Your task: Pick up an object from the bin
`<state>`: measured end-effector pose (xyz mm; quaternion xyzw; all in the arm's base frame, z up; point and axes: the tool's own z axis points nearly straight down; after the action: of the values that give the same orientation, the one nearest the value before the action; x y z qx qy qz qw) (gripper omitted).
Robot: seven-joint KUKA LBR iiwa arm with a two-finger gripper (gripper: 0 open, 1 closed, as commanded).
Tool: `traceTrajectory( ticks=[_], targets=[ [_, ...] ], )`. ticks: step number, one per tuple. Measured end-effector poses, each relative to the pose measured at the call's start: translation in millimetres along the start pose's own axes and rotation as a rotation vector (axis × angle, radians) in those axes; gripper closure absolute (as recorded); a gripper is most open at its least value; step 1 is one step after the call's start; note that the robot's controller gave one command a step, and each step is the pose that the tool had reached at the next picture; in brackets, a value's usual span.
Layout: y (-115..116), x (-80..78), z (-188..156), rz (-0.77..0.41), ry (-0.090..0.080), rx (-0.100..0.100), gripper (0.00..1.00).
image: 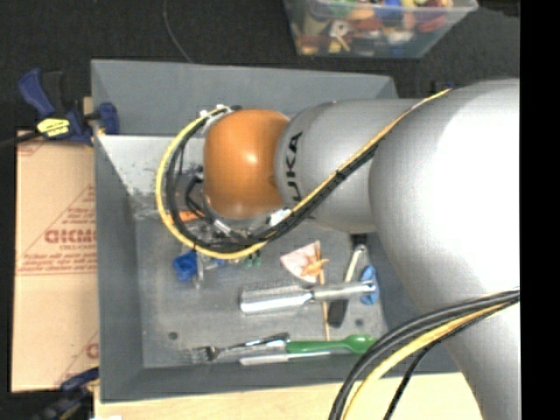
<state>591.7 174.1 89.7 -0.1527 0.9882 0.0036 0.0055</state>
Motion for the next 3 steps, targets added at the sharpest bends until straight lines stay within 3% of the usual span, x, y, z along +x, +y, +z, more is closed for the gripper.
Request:
traceTrajectory(
  ticks=[2,3],
  targets=[
    [-0.3,-2.4,-16.0,0.007,-0.012,-0.002,1.00],
    [-0.5,-3.1,-39.5,0.011,-0.014,-0.003,1.00]
  ],
)
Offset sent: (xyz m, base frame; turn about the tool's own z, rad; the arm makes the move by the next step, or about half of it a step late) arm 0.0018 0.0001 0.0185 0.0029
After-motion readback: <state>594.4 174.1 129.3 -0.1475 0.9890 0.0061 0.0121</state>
